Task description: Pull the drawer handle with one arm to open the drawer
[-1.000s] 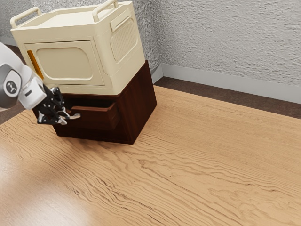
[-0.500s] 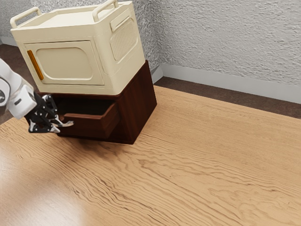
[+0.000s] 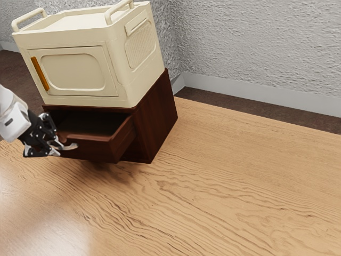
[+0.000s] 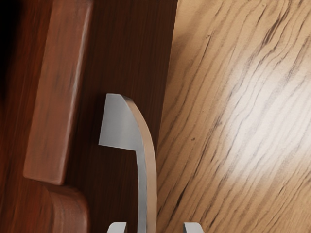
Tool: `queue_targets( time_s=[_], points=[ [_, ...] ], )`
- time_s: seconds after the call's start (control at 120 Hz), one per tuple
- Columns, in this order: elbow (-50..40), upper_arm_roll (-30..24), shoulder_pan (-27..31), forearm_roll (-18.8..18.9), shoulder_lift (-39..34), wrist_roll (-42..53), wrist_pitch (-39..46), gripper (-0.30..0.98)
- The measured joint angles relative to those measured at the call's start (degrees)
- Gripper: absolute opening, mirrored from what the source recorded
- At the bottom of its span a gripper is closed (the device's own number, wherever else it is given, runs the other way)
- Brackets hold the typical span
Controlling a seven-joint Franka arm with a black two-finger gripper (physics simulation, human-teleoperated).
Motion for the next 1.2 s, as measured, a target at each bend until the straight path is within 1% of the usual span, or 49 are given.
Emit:
queue_targets(
  time_s=[0.417,0.833,0.875,0.933,0.983,1.083,1.142,1.2],
  points=[
    [-4.0,0.0,0.0,0.7,-3.9,0.2,0.1,0.07],
    [-6.0,0.2,0.0,0.9,-6.7,0.4,-0.1,0.07],
    [-5.9,0.8,-0.1,0.9,-7.6,0.4,-0.5,0.12],
    [-5.1,1.7,0.0,0.8,-9.6,0.6,-1.6,0.25],
    [-2.7,2.6,0.0,0.7,-11.3,0.8,-3.8,0.34],
    [7.9,3.4,0.0,0.8,-10.3,1.1,-13.2,0.47],
    [11.1,3.6,0.1,1.5,-10.2,1.2,-18.1,0.52],
    [12.5,3.6,0.3,2.5,-10.2,1.3,-21.9,0.56]
  ],
)
